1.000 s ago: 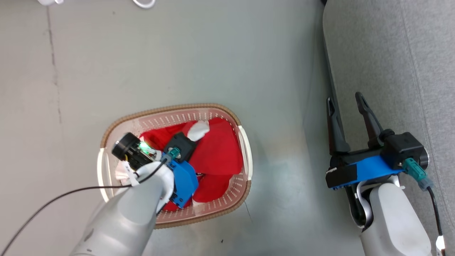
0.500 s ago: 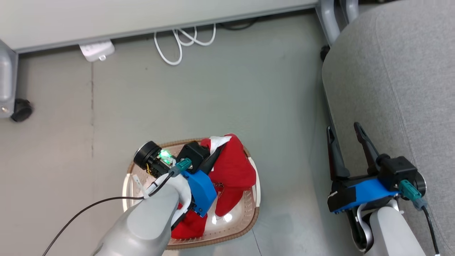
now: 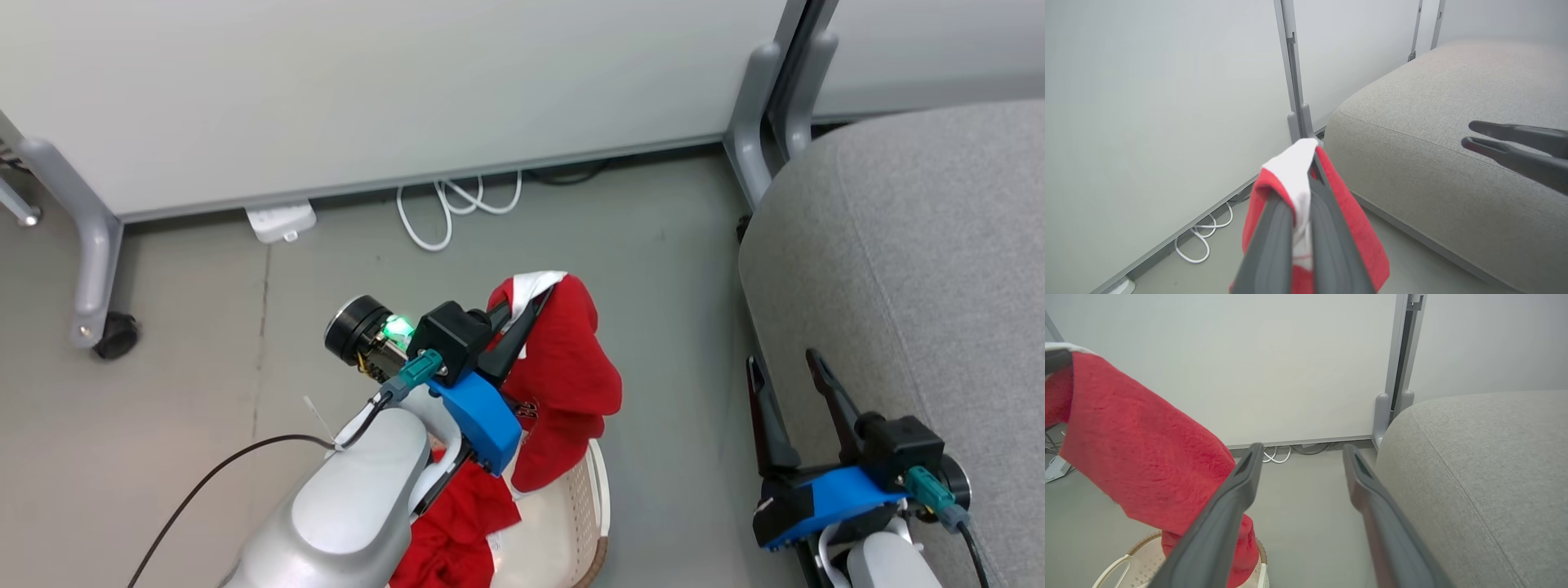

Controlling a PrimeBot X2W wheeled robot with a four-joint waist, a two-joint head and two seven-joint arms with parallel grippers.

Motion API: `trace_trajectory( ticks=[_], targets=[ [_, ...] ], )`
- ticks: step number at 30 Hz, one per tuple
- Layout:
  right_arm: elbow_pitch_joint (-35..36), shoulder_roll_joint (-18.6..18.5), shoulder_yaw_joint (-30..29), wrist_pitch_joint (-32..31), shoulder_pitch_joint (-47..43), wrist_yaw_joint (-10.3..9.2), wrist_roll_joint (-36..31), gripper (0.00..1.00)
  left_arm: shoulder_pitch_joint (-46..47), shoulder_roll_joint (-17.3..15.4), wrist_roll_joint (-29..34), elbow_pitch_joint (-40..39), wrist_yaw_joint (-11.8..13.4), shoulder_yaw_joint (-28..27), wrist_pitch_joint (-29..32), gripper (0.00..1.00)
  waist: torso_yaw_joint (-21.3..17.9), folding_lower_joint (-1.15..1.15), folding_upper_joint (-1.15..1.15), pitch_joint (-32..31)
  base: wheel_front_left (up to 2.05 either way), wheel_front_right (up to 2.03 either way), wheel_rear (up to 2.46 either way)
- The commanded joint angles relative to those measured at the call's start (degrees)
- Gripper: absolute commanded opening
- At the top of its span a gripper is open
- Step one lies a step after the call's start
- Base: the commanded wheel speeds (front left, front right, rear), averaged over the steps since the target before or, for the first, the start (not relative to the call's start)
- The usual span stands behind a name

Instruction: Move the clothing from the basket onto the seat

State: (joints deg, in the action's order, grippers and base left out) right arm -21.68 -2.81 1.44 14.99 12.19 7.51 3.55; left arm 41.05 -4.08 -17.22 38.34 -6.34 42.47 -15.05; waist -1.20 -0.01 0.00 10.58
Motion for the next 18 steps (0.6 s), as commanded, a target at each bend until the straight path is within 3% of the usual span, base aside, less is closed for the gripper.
trace_trajectory(
  ticks=[1, 18],
  targets=[
    [-0.20, -0.14, 0.02, 0.30, -1.50, -0.04, -0.07, 1.00, -0.70, -0.17, -0.43, -1.54, 0.38, -0.53, -0.19, 0.00, 0.41, 0.01, 0.00, -2.69, 0.00, 0.00, 0.00],
    [-0.77, -0.14, 0.30, 0.30, -6.10, -0.04, 0.53, 1.00, 1.09, -1.23, -2.23, -12.24, 2.45, -1.04, 4.04, 0.00, 0.46, 0.01, 0.00, -9.88, 0.00, 0.00, 0.00]
  ],
)
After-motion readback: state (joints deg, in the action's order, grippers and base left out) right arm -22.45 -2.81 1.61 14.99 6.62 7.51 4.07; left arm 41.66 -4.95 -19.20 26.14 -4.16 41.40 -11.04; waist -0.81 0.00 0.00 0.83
